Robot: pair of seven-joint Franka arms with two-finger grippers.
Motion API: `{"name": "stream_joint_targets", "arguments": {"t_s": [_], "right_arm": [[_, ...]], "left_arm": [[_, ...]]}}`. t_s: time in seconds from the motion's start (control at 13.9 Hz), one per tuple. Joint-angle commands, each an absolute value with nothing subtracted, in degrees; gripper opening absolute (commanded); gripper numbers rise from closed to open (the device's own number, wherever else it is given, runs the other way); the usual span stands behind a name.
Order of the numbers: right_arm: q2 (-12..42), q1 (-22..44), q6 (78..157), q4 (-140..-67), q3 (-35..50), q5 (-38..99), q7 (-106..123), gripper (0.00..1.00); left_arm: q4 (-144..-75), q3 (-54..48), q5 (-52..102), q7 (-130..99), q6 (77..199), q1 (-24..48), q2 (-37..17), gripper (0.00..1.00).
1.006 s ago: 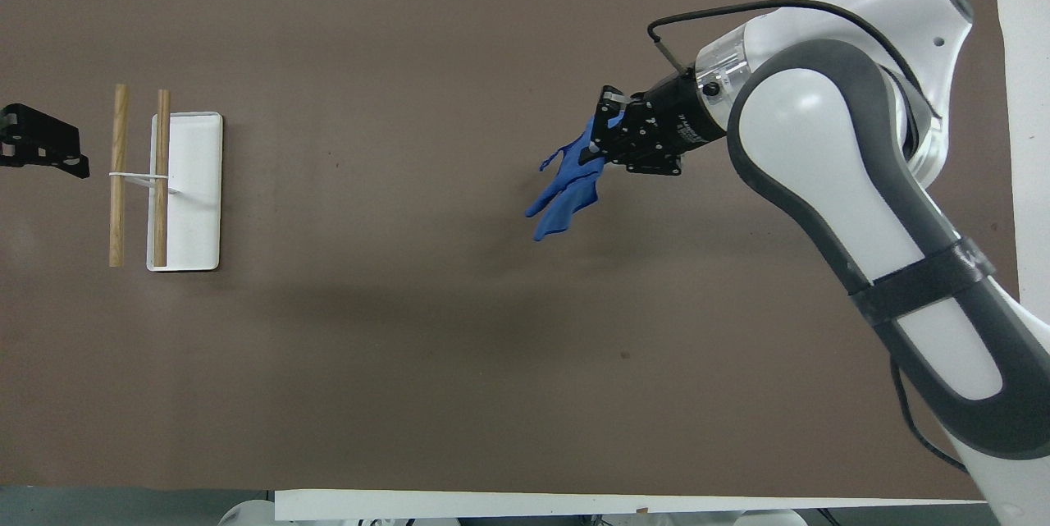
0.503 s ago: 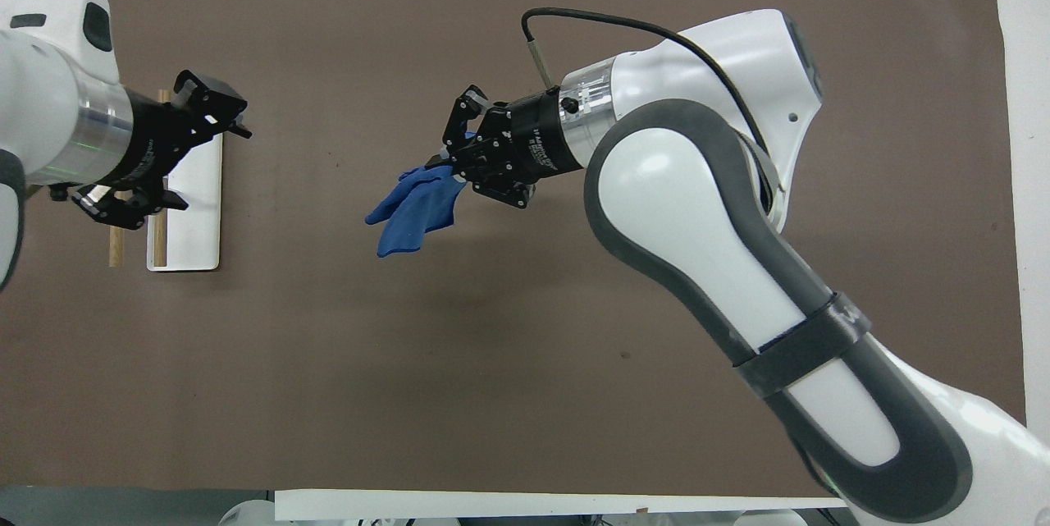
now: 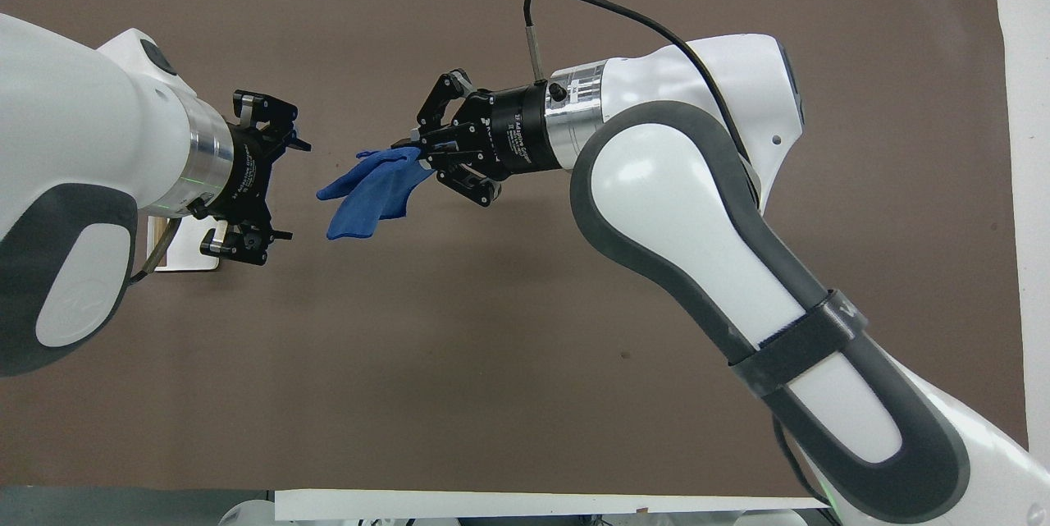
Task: Right arm passes towel to left arm to hang
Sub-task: 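Close the left gripper on the towel held by the right gripper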
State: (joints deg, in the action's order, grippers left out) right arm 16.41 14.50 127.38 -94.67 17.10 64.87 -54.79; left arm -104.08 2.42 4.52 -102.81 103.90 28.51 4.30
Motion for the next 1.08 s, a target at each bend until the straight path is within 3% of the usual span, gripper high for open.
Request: {"name": "stream_joint_targets", "arguments": {"t_s": [0.0,0.22,0.65,1.01], "right_arm": [[16.17,13.97,130.07,-95.19,17.58,68.54,-55.63,0.00],[16.26,14.68,130.69,-95.19,17.58,68.82,-55.63,0.00],[16.26,14.77,130.78,-95.19,17.58,68.73,-55.63,0.00],[16.26,14.77,130.87,-95.19,17.58,68.73,-55.55,0.00]], "left_arm": [[-107.49,2.81,6.50,-106.26,108.79,28.21,6.33,0.82],[-107.49,2.81,6.50,-105.38,110.04,28.56,6.24,0.72],[-107.23,2.72,6.68,-105.12,113.73,29.18,5.89,0.61],[-107.93,2.72,6.85,-105.38,112.94,30.14,6.15,0.60]]}}
